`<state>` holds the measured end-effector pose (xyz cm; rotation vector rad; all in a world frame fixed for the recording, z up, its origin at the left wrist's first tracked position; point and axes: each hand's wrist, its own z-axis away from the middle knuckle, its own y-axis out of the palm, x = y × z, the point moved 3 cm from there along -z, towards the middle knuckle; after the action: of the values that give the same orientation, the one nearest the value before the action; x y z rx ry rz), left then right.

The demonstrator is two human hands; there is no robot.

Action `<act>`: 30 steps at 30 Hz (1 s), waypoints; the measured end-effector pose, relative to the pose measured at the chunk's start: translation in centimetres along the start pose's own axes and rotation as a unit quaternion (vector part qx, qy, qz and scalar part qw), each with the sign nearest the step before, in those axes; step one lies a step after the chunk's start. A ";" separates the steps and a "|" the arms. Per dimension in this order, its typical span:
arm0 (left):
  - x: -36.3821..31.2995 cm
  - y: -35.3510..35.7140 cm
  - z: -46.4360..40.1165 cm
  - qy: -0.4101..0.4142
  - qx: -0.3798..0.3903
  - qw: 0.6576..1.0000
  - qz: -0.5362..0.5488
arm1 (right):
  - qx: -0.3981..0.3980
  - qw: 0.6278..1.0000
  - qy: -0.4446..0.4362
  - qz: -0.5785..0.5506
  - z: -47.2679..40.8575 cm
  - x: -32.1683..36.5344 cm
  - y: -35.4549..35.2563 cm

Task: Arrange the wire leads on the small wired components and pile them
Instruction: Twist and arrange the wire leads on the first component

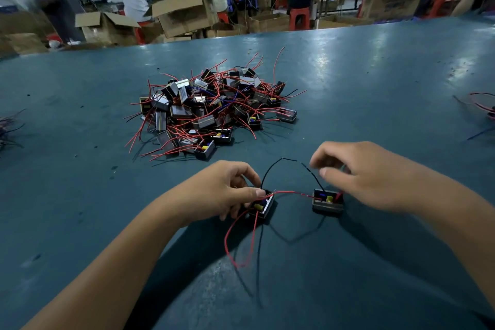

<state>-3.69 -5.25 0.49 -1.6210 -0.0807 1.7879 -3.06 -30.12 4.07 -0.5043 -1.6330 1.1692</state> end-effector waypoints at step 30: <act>-0.3 3.4 -0.6 0.013 -0.001 0.977 0.213 | -0.011 0.993 0.081 0.080 0.1 2.5 3.7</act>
<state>-4.67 -8.17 -1.00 -1.7581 0.2990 2.0787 -4.90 -26.62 2.04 -0.7350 -1.4887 1.1961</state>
